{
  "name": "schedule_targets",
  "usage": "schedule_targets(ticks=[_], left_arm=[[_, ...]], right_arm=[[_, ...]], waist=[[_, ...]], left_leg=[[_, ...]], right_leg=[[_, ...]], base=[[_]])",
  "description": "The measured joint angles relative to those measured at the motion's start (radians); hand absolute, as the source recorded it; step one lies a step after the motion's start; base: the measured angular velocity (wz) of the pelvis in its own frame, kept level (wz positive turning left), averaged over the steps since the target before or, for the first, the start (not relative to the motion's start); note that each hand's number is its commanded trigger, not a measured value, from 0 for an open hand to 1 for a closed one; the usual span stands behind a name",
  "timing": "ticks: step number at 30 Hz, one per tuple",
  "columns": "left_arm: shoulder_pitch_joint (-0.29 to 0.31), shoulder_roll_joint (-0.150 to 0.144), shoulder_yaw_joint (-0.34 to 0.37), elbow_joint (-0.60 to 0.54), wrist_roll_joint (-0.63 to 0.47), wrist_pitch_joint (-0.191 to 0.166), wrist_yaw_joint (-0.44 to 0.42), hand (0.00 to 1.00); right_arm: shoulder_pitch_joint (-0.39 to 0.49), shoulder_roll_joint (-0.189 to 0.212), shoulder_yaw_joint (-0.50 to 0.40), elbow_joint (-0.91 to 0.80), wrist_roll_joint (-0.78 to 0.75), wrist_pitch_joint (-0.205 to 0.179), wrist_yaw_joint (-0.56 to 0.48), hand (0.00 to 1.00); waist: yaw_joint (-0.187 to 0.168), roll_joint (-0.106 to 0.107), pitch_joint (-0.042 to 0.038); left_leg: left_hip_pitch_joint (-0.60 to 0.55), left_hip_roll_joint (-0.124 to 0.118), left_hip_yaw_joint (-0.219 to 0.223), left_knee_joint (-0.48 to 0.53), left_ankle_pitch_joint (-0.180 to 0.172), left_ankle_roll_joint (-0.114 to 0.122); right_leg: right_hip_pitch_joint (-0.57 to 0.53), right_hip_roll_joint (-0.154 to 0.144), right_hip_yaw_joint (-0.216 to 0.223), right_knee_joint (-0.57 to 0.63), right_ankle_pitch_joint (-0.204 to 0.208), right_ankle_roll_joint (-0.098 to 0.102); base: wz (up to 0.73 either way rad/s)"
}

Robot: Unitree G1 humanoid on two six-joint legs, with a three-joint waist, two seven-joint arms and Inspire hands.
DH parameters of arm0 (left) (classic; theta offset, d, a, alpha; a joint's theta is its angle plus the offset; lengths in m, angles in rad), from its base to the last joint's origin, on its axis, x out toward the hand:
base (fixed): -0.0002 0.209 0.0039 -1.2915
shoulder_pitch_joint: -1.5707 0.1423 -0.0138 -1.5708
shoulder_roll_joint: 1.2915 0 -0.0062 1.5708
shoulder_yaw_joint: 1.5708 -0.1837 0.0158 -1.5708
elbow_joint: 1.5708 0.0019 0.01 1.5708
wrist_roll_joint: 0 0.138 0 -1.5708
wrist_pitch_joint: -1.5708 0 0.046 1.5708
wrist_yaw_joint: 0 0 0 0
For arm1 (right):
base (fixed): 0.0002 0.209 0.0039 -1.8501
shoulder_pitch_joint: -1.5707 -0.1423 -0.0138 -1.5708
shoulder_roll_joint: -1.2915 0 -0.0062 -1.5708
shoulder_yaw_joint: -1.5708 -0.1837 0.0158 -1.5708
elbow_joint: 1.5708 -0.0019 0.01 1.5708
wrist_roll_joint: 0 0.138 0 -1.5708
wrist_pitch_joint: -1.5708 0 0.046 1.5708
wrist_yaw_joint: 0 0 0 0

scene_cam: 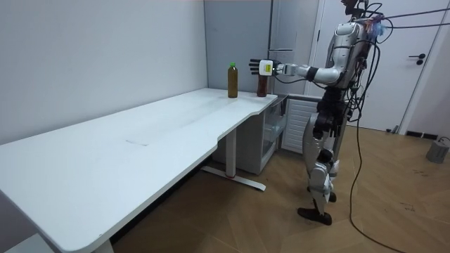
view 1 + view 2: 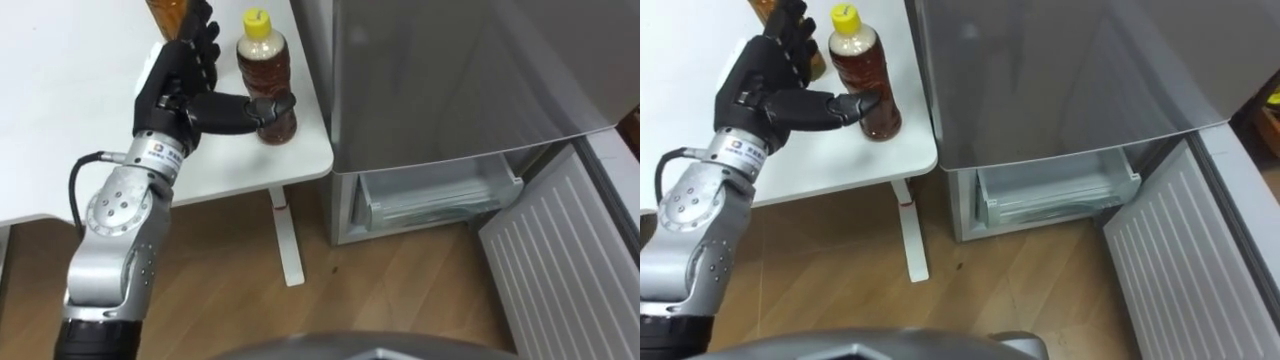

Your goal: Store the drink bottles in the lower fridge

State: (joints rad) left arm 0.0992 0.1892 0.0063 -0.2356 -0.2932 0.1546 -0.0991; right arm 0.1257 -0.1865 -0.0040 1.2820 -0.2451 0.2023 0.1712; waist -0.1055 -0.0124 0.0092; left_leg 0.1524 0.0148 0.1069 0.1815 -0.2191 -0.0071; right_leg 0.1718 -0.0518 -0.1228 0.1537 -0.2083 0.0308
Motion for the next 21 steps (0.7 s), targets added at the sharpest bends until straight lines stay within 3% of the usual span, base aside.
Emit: schedule_targets(ticks=[5,8,15,21], left_arm=[[-0.001,0.000,0.010,0.007,0.000,0.001,0.006,0.00],[-0.031,0.000,0.011,0.043,0.000,0.005,0.010,0.00],[-0.064,0.000,0.010,0.102,0.000,0.007,0.029,0.00],[-0.065,0.000,0.010,0.125,-0.028,0.007,0.026,0.00]], right_arm=[[0.015,0.005,0.001,-0.001,-0.007,0.011,0.018,0.00],[0.012,0.012,0.001,0.001,-0.007,0.018,0.019,0.00],[0.010,0.017,0.001,0.004,-0.014,0.018,0.020,0.00],[-0.001,0.017,0.002,0.033,-0.014,0.018,0.021,0.00]], waist=[[-0.001,0.006,-0.0010],[-0.005,0.015,-0.0001],[-0.025,0.043,0.0000],[-0.031,0.043,0.0009]], left_leg=[[0.011,0.004,0.018,0.001,0.000,0.000],[0.008,0.006,0.022,0.000,0.000,0.000],[0.011,0.010,0.032,-0.010,0.000,-0.001],[0.015,0.010,0.046,-0.013,0.000,-0.001]], right_leg=[[0.002,0.002,0.013,0.005,0.002,-0.003],[0.000,0.005,0.016,0.002,0.003,-0.004],[-0.015,0.011,0.035,0.016,0.005,-0.006],[-0.015,0.011,0.049,0.016,0.005,-0.006]], base=[[-0.09],[-0.01],[-0.06],[-0.07]])
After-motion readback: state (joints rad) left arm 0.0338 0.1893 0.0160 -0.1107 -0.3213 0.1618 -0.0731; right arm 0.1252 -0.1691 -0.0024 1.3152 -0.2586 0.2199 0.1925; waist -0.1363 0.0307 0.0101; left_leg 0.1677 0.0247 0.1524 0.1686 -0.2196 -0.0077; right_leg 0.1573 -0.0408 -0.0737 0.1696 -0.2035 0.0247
